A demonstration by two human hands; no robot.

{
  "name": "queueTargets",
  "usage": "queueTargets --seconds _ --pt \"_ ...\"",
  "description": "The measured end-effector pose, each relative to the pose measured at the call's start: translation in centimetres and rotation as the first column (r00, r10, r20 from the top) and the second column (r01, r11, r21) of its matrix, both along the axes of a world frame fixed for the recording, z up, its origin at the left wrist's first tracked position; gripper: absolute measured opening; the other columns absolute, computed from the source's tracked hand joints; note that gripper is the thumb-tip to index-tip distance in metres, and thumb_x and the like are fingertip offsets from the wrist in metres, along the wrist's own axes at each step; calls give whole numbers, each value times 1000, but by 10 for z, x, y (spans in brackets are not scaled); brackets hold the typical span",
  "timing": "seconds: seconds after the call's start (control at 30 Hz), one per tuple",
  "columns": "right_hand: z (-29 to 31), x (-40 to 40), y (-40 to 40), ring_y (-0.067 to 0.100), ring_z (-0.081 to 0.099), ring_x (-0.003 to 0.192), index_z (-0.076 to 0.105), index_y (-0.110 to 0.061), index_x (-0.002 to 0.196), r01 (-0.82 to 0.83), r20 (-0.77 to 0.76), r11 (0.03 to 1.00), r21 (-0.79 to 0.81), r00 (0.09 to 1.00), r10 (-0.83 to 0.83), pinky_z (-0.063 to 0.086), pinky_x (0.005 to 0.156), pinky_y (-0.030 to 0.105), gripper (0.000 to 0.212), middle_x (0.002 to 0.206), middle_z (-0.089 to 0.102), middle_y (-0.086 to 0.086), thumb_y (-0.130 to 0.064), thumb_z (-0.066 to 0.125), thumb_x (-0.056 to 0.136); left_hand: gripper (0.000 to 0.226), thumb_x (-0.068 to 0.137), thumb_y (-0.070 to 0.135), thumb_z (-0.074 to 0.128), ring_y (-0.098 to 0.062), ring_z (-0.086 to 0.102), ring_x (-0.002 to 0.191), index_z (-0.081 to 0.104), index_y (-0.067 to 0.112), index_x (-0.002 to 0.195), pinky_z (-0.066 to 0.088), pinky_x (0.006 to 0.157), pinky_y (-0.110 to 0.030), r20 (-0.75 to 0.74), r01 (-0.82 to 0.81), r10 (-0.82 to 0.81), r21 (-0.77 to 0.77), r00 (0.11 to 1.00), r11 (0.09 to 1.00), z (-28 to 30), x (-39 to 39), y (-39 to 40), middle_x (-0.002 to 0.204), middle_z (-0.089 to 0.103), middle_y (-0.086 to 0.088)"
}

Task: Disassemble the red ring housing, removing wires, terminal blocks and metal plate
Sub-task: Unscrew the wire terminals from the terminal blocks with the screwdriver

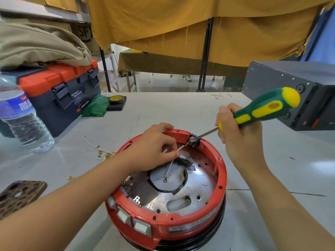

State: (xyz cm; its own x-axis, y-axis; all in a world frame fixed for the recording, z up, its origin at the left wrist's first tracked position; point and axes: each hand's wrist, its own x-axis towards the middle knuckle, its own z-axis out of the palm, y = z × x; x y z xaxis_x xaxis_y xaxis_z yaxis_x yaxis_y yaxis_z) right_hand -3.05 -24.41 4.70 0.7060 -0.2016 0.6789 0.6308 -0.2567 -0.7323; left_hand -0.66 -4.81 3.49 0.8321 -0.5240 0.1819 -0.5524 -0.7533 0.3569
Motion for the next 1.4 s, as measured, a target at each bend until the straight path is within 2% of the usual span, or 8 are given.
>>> queueTargets --seconds 0.17,0.27,0.4,0.67,1.03,1.1,1.27,1.4 --pt "-1 7 -5 8 38 40 45 -24 50 -23 -87 982 187 995 40 33 43 15 34 48 43 -6 -27 48 84 16 87 40 62 -15 32 130 67 26 81 27 109 -33 1 -11 11 10 1000 1000 0 0 0 144 34 3" --pt "-1 9 -8 7 35 39 46 -19 52 -36 -114 957 289 991 72 30 40 17 31 49 44 -9 -24 49 83 16 87 41 62 -15 32 130 68 26 82 27 109 -33 4 -11 11 23 1000 1000 0 1 0 145 34 3" --pt "-4 13 -12 8 33 39 49 -23 49 -28 -155 932 361 984 89 28 40 19 33 48 42 -8 -22 48 82 17 87 40 62 -15 32 130 69 24 83 26 107 -28 7 -15 15 32 1000 999 0 0 0 145 33 3" --pt "-6 15 -15 8 34 38 54 -26 43 12 -215 915 403 973 82 31 41 21 39 46 42 -6 -27 47 81 16 87 36 63 -13 32 129 69 23 82 27 107 -28 12 -22 22 32 1000 999 1 -1 0 145 34 4" --pt "-14 21 -15 8 33 38 48 -13 57 17 -260 896 444 959 111 31 40 19 34 45 40 -6 -22 48 90 13 87 32 63 -12 34 128 65 27 75 27 107 -29 -5 -26 26 4 1000 1000 1 -2 -1 144 36 4" --pt "-18 25 -15 8 31 38 47 -12 58 37 -299 856 516 944 139 31 40 19 35 47 41 -5 -18 47 93 14 87 30 63 -11 34 128 64 28 73 27 106 -27 -8 -27 27 -3 1000 1000 1 -1 -1 144 36 4" --pt "-15 27 -30 6 31 37 46 -16 60 42 -258 656 753 937 236 30 38 17 37 49 43 -6 -25 48 95 14 86 28 63 -9 36 126 65 26 73 30 102 -25 -13 -39 39 -28 999 999 0 1 0 143 37 6" --pt "-15 25 -25 6 39 40 53 -16 60 13 -255 686 728 933 254 38 41 18 38 50 46 -6 -32 53 95 16 86 27 65 -5 33 129 66 22 71 25 95 -18 -13 -58 57 -104 998 993 2 3 2 140 39 8"
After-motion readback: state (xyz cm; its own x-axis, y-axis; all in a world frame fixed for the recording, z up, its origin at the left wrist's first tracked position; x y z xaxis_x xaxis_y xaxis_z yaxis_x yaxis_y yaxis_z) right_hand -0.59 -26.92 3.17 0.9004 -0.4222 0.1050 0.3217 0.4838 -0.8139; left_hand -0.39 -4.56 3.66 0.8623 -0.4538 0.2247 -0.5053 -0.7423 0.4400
